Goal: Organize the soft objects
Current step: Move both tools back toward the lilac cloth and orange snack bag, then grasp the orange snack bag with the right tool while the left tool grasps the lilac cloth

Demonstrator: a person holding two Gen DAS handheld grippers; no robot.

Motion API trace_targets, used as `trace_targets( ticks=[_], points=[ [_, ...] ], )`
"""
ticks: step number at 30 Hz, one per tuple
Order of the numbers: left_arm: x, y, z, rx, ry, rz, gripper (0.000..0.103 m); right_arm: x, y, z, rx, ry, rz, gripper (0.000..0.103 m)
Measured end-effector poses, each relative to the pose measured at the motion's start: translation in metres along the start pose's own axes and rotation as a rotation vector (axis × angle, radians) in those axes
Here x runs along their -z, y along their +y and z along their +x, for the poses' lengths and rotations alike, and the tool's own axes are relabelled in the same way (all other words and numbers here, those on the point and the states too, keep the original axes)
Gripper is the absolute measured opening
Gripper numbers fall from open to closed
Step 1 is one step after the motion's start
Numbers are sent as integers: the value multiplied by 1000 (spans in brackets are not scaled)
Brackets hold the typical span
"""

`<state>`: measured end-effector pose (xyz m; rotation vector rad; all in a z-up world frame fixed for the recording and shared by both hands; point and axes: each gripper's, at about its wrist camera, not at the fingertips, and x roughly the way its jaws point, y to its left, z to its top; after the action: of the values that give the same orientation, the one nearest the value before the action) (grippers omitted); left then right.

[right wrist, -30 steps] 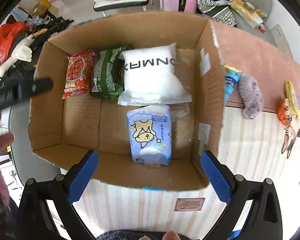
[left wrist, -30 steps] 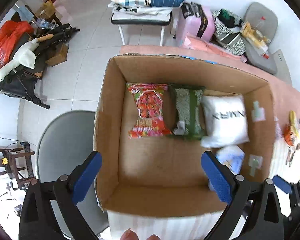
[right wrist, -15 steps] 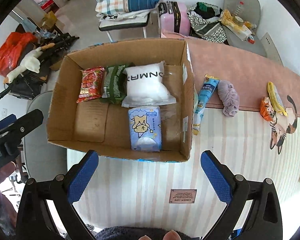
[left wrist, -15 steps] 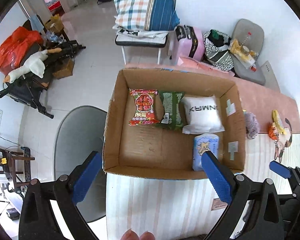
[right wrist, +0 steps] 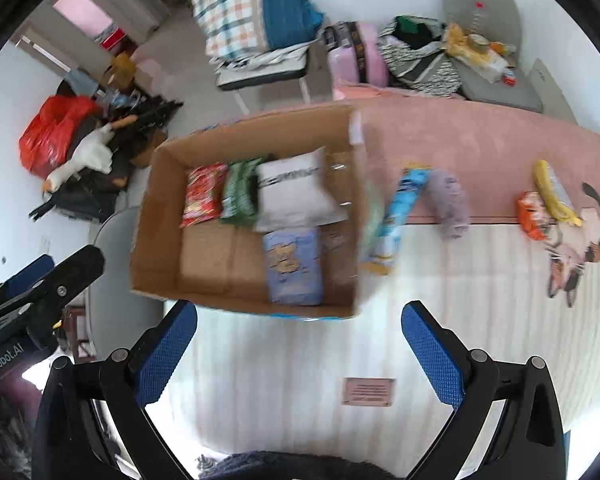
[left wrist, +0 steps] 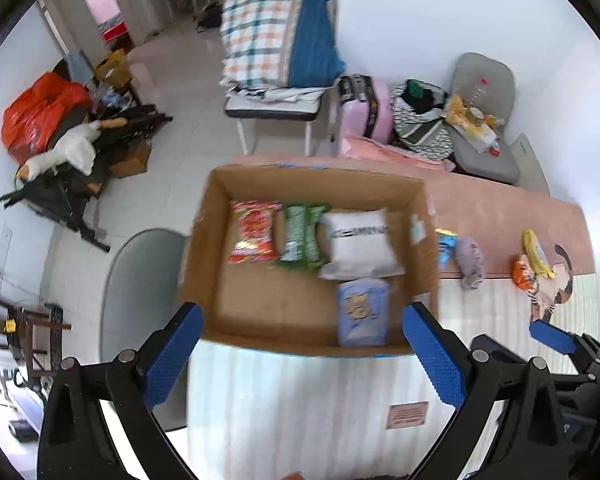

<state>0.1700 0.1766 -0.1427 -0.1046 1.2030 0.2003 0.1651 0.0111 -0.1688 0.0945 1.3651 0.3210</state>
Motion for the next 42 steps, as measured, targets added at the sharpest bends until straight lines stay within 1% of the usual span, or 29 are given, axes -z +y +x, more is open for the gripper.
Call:
trace_targets(
  ticks=[3,7,8,9,11,13,15,16,18,20,22,24,26,30,33,34,36,37,38,41,42],
  points=[
    [-10,-41,11,24,18,41,102,-4,-45,-15,48,-19,49,103],
    [-24,-110,39,103,88,110,102,-13,-125,-31,116,-31,139,103],
    [-27,-130,47,121,107,136,102,-17,-152,-33,146,-32,169,103],
    [-31,-152,57,136,124,161,102,-20,-169,-34,162,-29,185,103],
    [-38,-187,76,139,154,198,102,-30,-219,-31,201,-22,236,103],
    [-44,-221,103,142,210,229,100,-42,-256,-22,224,2,257,103],
    [-48,-245,130,132,267,244,99,-54,-289,-8,226,26,271,103],
    [-50,-256,147,131,301,251,99,-61,-307,3,220,52,277,103],
    [-54,-275,182,120,374,252,98,-72,-331,22,218,93,284,103],
    [-55,-286,209,105,423,249,98,-84,-353,47,211,144,278,103],
    [-54,-294,234,79,472,253,98,-92,-364,66,187,183,274,103],
    [-54,-301,253,47,495,249,98,-99,-370,89,160,230,268,103],
    [-53,-304,266,36,523,250,98,-105,-376,111,148,272,249,103],
    [-48,-310,284,33,570,244,98,-110,-373,137,126,331,224,102],
    [-44,-312,296,28,597,233,98,-111,-372,157,129,373,203,102],
    [-43,-312,299,29,599,226,96,-112,-372,163,133,384,198,102],
    [-40,-314,305,20,623,222,61,-112,-372,176,142,415,182,102],
    [-38,-314,308,15,636,225,58,-112,-372,181,148,425,178,102],
    [-36,-315,308,13,636,227,57,-112,-372,187,158,433,170,100],
    [-32,-316,307,0,620,229,50,-111,-371,196,167,446,164,92],
    [-31,-317,307,-1,618,226,49,-110,-371,198,165,446,171,83]
  ],
)
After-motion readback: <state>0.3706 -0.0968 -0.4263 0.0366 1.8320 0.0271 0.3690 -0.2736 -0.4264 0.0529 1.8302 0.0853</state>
